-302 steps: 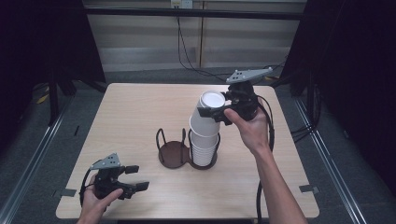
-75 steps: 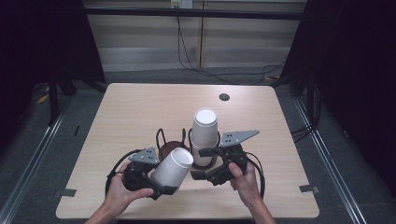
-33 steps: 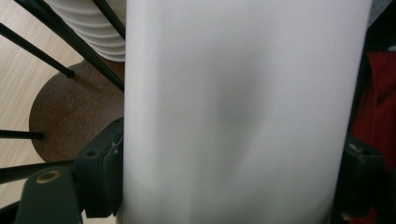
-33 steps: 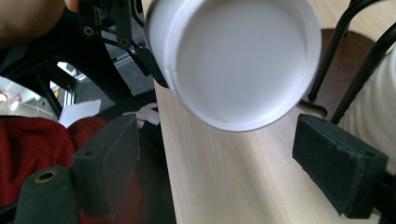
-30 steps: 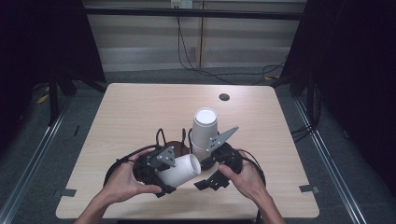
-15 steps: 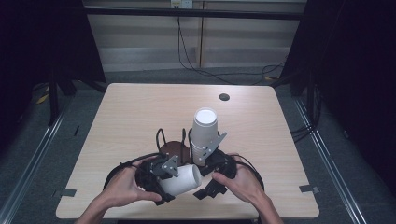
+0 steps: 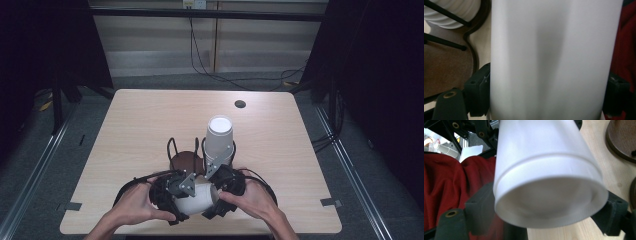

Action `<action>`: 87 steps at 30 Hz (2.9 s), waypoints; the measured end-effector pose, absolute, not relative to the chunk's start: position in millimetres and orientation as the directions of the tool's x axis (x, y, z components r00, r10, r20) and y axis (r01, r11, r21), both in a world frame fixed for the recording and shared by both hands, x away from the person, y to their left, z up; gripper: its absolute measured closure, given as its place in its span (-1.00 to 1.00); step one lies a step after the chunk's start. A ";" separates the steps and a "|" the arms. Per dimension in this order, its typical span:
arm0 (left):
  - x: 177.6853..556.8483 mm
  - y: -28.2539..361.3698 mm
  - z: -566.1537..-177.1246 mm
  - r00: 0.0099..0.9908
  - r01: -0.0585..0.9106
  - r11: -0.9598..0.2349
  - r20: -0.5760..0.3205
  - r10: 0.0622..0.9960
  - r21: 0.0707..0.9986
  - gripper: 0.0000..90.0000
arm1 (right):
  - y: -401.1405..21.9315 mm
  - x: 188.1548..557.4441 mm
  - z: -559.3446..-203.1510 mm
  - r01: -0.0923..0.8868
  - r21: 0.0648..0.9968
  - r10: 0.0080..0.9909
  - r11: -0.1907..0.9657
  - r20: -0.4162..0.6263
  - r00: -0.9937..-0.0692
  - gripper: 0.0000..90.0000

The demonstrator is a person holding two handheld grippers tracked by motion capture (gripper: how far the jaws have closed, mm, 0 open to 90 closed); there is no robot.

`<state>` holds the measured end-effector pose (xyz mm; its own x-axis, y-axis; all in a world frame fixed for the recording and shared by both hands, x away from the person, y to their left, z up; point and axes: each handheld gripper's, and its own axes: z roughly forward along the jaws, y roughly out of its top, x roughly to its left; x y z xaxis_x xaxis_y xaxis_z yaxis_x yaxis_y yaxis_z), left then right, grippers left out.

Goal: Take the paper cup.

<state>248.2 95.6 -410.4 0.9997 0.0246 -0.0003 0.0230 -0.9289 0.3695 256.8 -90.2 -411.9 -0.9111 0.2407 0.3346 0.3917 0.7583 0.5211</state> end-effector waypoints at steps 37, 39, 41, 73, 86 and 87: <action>251.9 101.6 -411.6 1.000 -0.010 -0.879 0.000 -0.011 0.476 -0.73 | -83.5 260.6 -414.8 0.389 0.536 0.224 0.749 0.348 -0.910 -0.47; 253.8 106.4 -409.1 1.000 -0.017 -0.866 -0.012 -0.026 0.499 -0.73 | -82.3 260.8 -415.4 0.383 0.543 0.217 0.747 0.345 -0.913 -0.47; 255.4 108.2 -408.4 0.999 -0.012 -0.863 -0.025 -0.028 0.505 -0.73 | -81.8 260.8 -415.7 0.384 0.544 0.215 0.746 0.350 -0.912 -0.47; 268.1 133.8 -393.1 0.996 0.018 -0.731 -0.074 -0.044 0.682 -0.65 | -81.6 259.7 -416.4 0.389 0.538 0.232 0.747 0.338 -0.912 -0.47; 271.6 147.7 -387.1 0.992 0.122 -0.635 -0.120 0.045 0.763 -0.65 | -98.6 263.1 -414.9 0.439 0.544 0.280 0.716 0.352 -0.893 -0.47; 272.6 150.0 -387.6 0.991 0.134 -0.628 -0.122 0.062 0.767 -0.65 | -100.8 263.4 -415.0 0.446 0.550 0.282 0.706 0.359 -0.890 -0.47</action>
<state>272.6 150.0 -387.6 0.9906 0.0617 -0.1224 0.1339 -0.6281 0.7665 263.4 -100.8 -415.0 -0.8896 0.2820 0.3593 0.4459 0.7064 0.5497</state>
